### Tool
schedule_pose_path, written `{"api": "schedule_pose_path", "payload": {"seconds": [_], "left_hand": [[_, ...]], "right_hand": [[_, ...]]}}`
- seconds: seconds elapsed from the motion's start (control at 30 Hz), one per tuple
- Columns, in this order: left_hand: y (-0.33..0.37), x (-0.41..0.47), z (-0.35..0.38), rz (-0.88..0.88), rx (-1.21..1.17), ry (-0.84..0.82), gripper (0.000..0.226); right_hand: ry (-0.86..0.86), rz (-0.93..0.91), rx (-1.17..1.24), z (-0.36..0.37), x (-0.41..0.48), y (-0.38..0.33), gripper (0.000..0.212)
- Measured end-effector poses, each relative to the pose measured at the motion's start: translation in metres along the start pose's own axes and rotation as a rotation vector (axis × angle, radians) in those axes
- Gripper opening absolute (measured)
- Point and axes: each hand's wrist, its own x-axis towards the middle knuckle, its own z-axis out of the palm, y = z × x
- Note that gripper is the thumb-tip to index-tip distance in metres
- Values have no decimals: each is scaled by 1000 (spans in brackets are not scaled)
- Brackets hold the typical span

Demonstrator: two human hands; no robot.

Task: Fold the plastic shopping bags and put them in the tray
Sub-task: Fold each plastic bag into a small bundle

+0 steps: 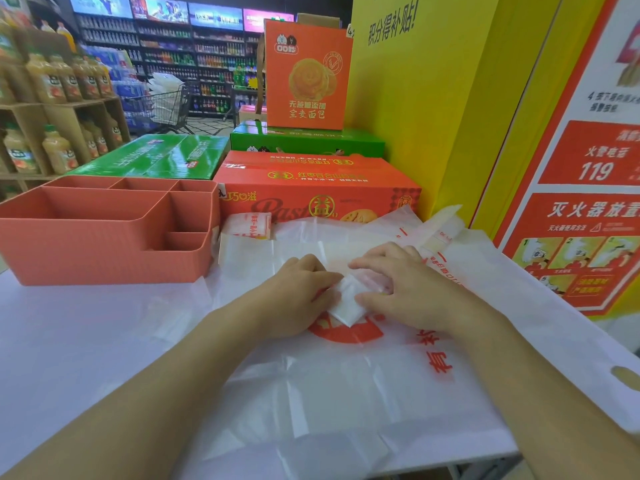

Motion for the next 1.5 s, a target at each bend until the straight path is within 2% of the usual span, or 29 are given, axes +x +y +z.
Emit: {"api": "schedule_pose_path", "payload": {"seconds": [0.13,0.3,0.47,0.6,0.7,0.87,1.0,1.27,1.5], "left_hand": [[2,0,2,-18,65,-41,41],[2,4,2,69,-10,94,46],[1,1,5,159,45,66,37],[4,0,5,87,87,-4,37],[4,-1,5,109,77,12,36],[-1,-2,-3,125,-9,113,26],[-3,-4,-6,81,-101,120,2],[1,-2,0,142,-96,83,14],[3,-3,1,145,-107,129,14]], "right_hand": [[26,80,-174,-2,0,-1,34],[50,135,-226,-3,-1,-3,35],[-25,237,-386,-3,0,-1,46],[64,320,-354,-5,0,3,42],[53,338,-327,-1,3,8,40],[44,142,-250,3,4,3,34],[34,-13,-56,13,9,7,29],[2,-129,12,14,16,15,36],[42,-157,-22,13,16,12,29]]}}
